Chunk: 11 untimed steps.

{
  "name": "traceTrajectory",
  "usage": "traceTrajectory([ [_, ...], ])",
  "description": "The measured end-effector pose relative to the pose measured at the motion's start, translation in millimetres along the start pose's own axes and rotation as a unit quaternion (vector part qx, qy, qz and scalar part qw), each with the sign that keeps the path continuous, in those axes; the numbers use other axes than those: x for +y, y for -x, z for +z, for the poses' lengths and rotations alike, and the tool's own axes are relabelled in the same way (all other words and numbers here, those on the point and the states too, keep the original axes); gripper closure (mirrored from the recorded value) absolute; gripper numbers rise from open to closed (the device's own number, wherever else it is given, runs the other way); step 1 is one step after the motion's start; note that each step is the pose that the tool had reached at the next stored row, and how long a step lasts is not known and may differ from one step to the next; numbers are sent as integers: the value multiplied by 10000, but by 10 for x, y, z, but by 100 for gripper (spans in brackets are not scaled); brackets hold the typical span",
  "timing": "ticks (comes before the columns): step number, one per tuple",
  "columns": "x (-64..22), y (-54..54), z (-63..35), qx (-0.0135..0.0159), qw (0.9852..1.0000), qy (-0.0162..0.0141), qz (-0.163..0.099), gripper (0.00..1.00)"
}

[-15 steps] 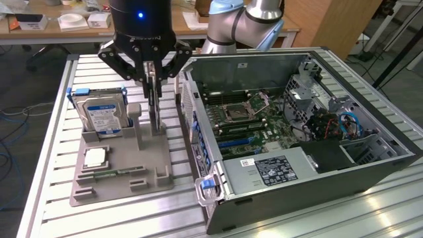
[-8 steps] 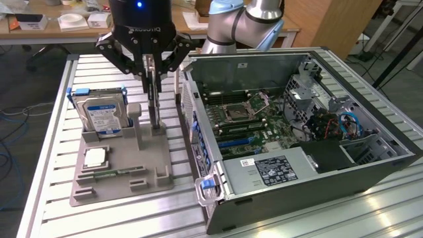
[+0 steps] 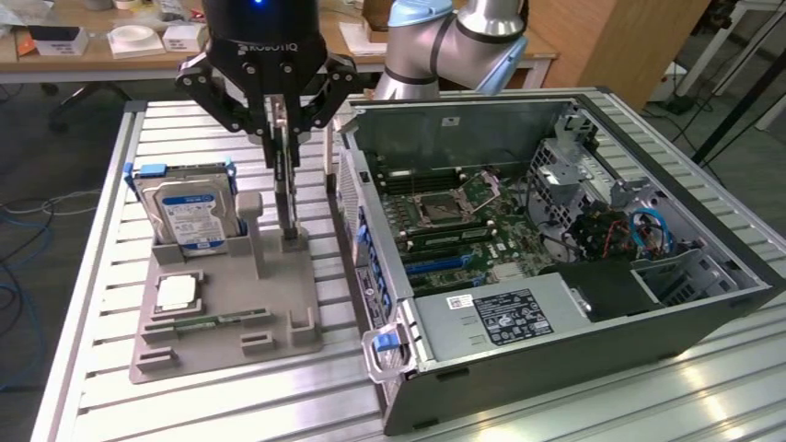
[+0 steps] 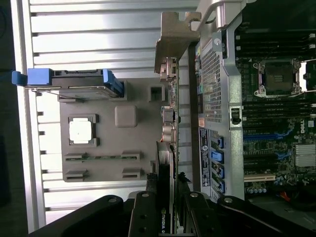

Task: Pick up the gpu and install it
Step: 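Pick up the gpu and move the gpu toward the slot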

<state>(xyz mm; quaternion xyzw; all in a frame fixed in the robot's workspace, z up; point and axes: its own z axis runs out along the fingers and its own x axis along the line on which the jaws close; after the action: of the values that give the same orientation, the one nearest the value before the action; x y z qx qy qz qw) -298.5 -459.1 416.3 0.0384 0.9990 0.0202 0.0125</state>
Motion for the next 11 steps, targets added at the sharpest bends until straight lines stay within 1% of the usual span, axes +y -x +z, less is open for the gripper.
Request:
traceTrajectory([
  [3,1,4,0,0,10000,0,-1,74],
  [11,5,65,2,0,10000,0,-1,74],
])
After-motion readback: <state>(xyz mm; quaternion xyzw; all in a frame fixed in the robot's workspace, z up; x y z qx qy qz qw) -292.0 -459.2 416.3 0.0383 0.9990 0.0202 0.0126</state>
